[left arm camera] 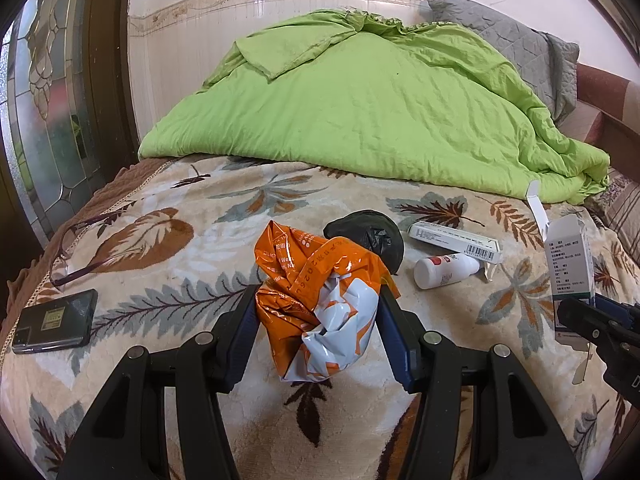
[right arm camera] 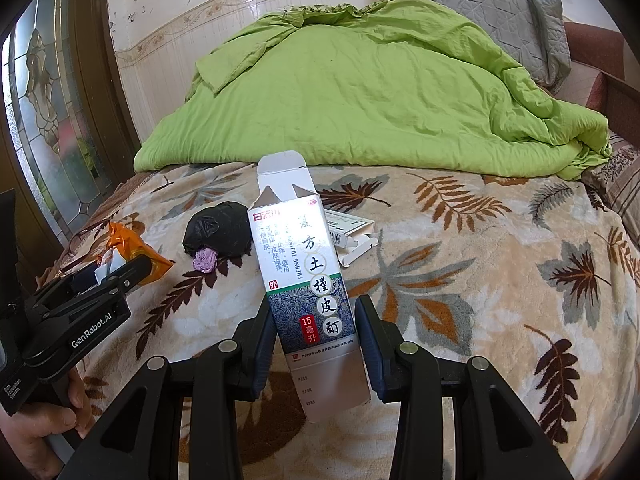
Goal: Collect trash
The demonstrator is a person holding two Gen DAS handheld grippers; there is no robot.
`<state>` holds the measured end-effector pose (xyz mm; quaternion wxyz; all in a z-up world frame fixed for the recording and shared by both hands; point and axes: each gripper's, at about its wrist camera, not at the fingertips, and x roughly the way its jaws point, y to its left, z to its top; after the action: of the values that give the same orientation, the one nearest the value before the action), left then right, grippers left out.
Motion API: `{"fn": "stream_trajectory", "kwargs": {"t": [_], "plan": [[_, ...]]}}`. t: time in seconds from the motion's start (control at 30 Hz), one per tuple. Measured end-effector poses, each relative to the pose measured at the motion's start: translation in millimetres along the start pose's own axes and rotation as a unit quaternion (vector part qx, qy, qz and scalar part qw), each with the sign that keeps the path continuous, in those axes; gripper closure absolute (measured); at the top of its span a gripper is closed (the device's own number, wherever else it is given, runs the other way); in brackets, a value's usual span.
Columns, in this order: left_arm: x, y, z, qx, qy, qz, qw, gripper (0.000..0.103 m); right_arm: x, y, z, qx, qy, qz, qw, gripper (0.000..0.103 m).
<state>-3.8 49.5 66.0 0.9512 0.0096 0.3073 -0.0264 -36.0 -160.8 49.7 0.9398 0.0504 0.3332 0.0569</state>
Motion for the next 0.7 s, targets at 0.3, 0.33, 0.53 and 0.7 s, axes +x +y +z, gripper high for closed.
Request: {"fn": "stream_trajectory", "kwargs": {"t": [0.3, 0.33, 0.53, 0.7], "plan": [[-3.1, -2.8, 2.4, 0.000, -0.001, -0.005, 1.0000, 0.047, 0.1, -0.7, -0.4, 0.000, 0.000, 0.000, 1.000, 0.061], [-3.2, -3.4, 2.5, 0.001, -0.001, -0.006, 1.0000, 0.047, 0.2, -0.6, -0.3, 0.000, 0.000, 0.000, 1.000, 0.061], [-2.9, -3.9, 2.1, 0.003, -0.003, -0.012, 0.9999, 0.047, 0.4, -0.1, -0.3, 0.000, -0.001, 0.000, 1.000, 0.061], [-3.2, -4.6, 1.4, 0.004, -0.003, -0.011, 0.9999, 0.047, 0.3, -0.5, -0.3, 0.000, -0.001, 0.000, 1.000, 0.061]]}}
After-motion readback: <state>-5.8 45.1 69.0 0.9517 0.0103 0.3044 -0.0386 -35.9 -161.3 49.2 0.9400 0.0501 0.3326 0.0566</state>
